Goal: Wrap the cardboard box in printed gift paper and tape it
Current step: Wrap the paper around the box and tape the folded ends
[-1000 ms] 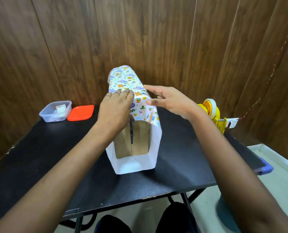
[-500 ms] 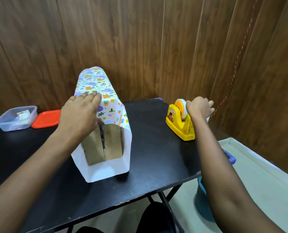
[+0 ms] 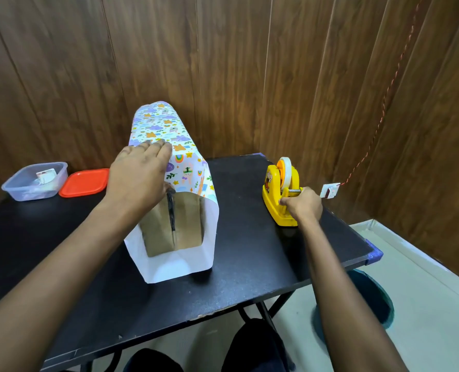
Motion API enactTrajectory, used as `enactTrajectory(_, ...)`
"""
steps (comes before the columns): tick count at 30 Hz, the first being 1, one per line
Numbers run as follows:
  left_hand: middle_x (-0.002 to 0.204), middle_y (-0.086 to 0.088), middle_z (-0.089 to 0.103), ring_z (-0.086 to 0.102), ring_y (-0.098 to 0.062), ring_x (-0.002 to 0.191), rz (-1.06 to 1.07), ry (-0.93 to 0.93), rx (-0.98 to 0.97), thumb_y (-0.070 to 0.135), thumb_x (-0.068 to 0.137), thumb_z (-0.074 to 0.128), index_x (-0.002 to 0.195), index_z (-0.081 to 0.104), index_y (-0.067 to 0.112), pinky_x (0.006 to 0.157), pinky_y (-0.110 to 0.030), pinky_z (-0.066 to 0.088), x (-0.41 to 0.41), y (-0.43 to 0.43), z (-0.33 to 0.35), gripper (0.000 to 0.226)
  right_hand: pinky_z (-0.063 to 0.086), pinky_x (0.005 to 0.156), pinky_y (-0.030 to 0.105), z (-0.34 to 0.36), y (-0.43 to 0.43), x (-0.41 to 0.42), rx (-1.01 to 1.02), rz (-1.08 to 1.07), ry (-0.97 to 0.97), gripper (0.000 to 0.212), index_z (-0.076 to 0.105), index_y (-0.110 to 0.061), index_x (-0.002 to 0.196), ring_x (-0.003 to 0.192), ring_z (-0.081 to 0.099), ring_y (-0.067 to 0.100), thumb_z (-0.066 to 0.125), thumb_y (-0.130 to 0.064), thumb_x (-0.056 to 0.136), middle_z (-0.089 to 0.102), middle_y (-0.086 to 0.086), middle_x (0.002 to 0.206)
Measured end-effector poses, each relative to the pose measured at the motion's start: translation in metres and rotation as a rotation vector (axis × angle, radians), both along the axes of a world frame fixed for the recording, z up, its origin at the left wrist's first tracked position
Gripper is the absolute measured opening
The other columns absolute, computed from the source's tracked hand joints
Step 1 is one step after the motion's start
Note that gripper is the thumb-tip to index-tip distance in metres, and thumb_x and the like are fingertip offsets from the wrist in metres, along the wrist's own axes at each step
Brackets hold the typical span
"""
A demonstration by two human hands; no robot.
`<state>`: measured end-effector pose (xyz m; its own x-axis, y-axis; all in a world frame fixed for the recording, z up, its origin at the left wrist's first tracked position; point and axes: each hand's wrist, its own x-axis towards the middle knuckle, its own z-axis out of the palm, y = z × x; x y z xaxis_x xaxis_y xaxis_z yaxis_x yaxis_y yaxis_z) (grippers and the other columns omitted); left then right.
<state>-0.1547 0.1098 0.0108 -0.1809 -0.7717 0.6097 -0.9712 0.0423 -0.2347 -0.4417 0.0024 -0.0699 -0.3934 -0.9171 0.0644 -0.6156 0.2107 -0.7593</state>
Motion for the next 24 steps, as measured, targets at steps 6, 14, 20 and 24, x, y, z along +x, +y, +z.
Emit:
enactTrajectory(6, 0.122, -0.026, 0.059, 0.058, -0.044, 0.108, 0.009, 0.007, 0.015, 0.019, 0.051, 0.09, 0.121, 0.054, -0.006, 0.087, -0.051, 0.044, 0.0, 0.0, 0.0, 0.083, 0.043, 0.077, 0.032, 0.004, -0.002, 0.035, -0.005, 0.145, -0.022, 0.045, 0.057, -0.008, 0.109, 0.108, 0.058, 0.032, 0.076, -0.028, 0.074, 0.062, 0.012, 0.116)
enactTrajectory(14, 0.119, -0.025, 0.06, 0.059, -0.043, 0.107, 0.02, 0.003, 0.013, 0.02, 0.05, 0.09, 0.119, 0.055, -0.006, 0.087, -0.05, 0.046, -0.004, 0.003, 0.002, 0.082, 0.039, 0.099, 0.037, 0.029, -0.023, 0.034, 0.059, 0.361, -0.296, 0.049, 0.062, 0.001, 0.115, 0.12, 0.053, 0.026, 0.055, -0.042, 0.092, 0.061, 0.013, 0.124)
enactTrajectory(20, 0.111, -0.026, 0.064, 0.063, -0.043, 0.097, 0.01, -0.002, 0.006, 0.014, 0.042, 0.091, 0.112, 0.058, -0.007, 0.08, -0.05, 0.049, -0.004, 0.002, 0.001, 0.081, 0.038, 0.089, 0.032, 0.049, -0.031, 0.037, 0.112, 0.296, -0.425, 0.047, 0.053, 0.004, 0.126, 0.126, 0.047, 0.028, 0.068, -0.002, 0.082, 0.051, 0.014, 0.134)
enactTrajectory(24, 0.113, -0.027, 0.063, 0.062, -0.044, 0.1, 0.007, 0.001, 0.005, 0.015, 0.044, 0.091, 0.115, 0.057, -0.008, 0.081, -0.052, 0.048, -0.004, 0.003, 0.001, 0.082, 0.038, 0.077, 0.028, 0.058, -0.026, 0.029, 0.082, 0.282, -0.462, 0.022, 0.065, 0.002, 0.102, 0.086, 0.052, 0.018, 0.062, 0.002, 0.08, 0.059, 0.009, 0.095)
